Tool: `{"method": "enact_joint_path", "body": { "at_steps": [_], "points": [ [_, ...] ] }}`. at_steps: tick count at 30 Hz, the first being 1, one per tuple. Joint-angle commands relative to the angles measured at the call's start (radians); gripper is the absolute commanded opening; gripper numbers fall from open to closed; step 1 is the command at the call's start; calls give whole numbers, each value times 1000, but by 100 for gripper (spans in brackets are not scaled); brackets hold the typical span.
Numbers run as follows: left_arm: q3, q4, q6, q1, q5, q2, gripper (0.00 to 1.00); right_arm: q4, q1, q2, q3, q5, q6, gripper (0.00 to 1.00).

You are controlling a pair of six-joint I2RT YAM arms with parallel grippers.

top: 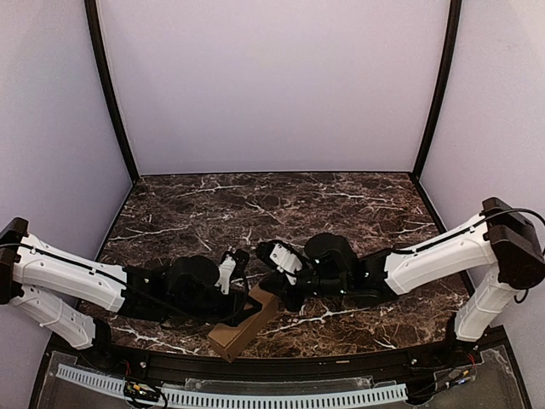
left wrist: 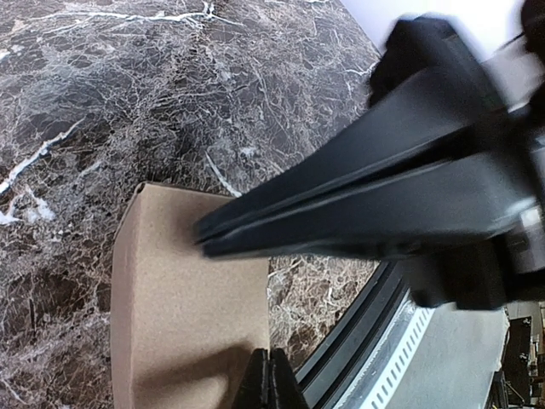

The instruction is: Fold the paper box

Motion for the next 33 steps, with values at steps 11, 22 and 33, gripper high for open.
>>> {"method": "enact_joint_path", "body": {
  "at_steps": [11,22,33],
  "points": [
    [-76,-82,48,2,14,-65,1,50,0,124,-94,2,63,0],
    [-334,198,-42,1,90,-432,1,21,6,168,-56,-4,51,0],
    [-543,557,-91,-3,242,-377,1,-7,10,181,-46,-2,57,0]
  ]
}}
